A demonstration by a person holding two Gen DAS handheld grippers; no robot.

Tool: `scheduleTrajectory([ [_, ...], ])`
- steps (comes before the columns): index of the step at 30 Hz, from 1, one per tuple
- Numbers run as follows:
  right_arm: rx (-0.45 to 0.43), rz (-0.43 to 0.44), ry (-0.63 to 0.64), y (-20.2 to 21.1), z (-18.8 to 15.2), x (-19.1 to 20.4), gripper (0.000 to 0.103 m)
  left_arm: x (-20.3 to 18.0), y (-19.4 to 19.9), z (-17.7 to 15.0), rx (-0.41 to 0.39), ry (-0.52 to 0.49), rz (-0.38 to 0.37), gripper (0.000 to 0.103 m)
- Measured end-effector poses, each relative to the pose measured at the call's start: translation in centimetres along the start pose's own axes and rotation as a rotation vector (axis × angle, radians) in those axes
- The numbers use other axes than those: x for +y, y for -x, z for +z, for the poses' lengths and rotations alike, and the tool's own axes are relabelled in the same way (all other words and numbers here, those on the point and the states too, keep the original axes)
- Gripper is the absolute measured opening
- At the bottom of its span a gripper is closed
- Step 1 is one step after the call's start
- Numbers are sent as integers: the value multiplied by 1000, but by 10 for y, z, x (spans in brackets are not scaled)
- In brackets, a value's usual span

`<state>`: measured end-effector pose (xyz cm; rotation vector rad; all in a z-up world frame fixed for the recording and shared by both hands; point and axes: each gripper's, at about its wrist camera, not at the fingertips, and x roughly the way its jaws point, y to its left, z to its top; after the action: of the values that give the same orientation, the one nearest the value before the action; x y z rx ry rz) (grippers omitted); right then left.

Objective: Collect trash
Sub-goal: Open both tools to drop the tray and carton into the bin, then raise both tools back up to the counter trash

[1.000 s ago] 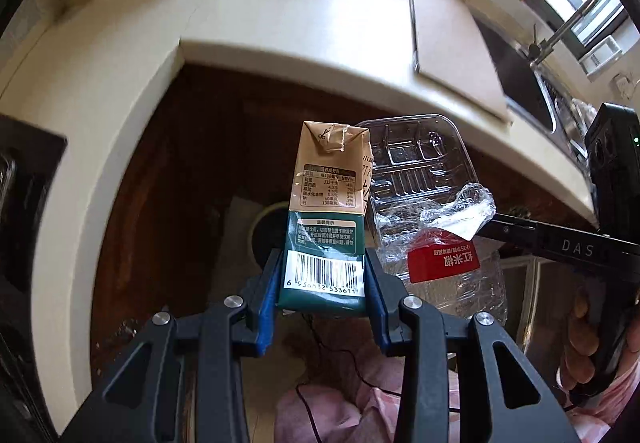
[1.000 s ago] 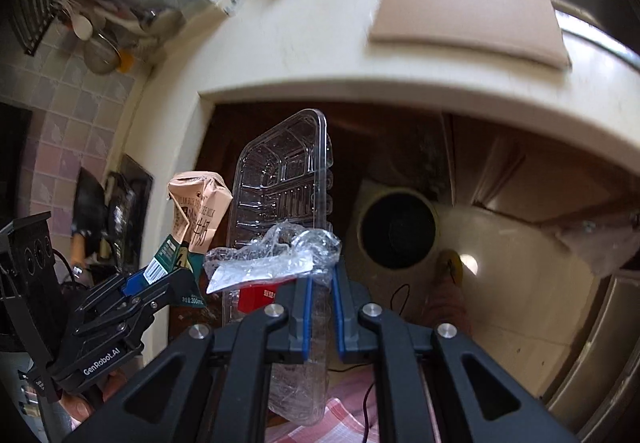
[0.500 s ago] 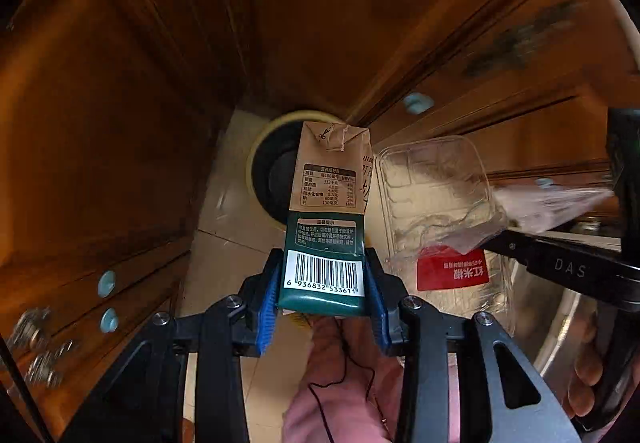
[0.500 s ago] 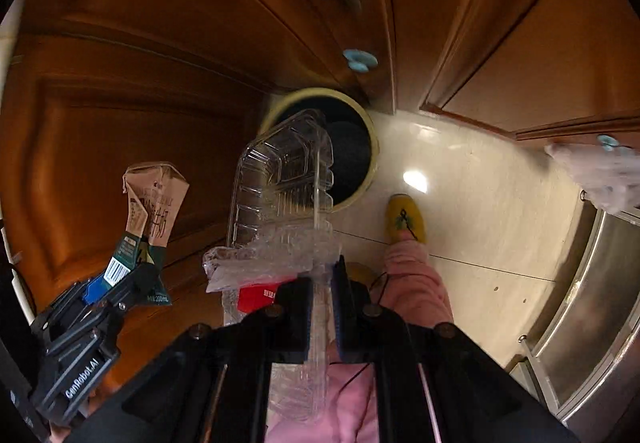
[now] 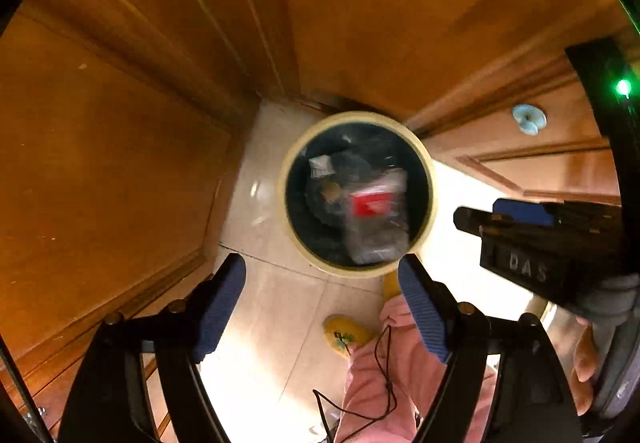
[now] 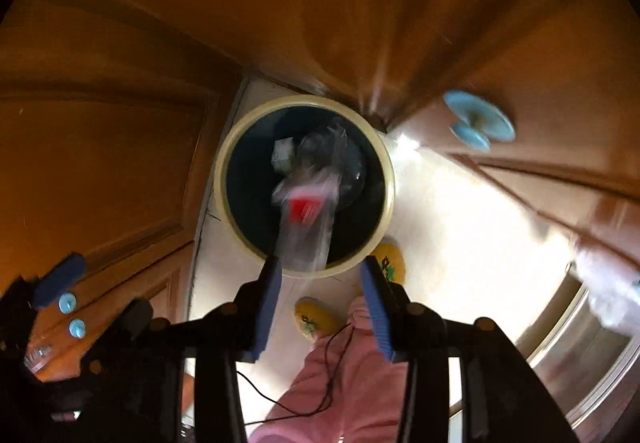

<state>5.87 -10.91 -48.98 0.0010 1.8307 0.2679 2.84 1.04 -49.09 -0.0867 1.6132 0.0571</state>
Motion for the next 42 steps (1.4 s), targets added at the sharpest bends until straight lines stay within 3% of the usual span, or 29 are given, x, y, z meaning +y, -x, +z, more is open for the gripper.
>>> scheduleTrajectory([
  [7, -12, -30, 97, 36, -13, 10, 42, 5, 33, -4, -61, 32, 24, 77],
  [14, -79, 9, 178, 93, -41, 17, 42, 6, 105, -13, -148, 71, 8, 77],
  [23, -267, 46, 201, 210, -101, 39, 42, -6, 234, -57, -298, 63, -44, 77],
  [27, -373, 104, 199, 266, -130, 36, 42, -16, 301, -84, -403, 26, -59, 77],
  [32, -522, 108, 150, 336, -161, 30, 42, -29, 378, -107, -538, -55, -39, 78],
  [37, -627, 74, 155, 396, -180, 33, 42, -30, 433, -115, -634, -74, -79, 80],
  [42, -695, 50, 167, 443, -191, 32, 42, -26, 475, -107, -668, -68, -137, 80],
])
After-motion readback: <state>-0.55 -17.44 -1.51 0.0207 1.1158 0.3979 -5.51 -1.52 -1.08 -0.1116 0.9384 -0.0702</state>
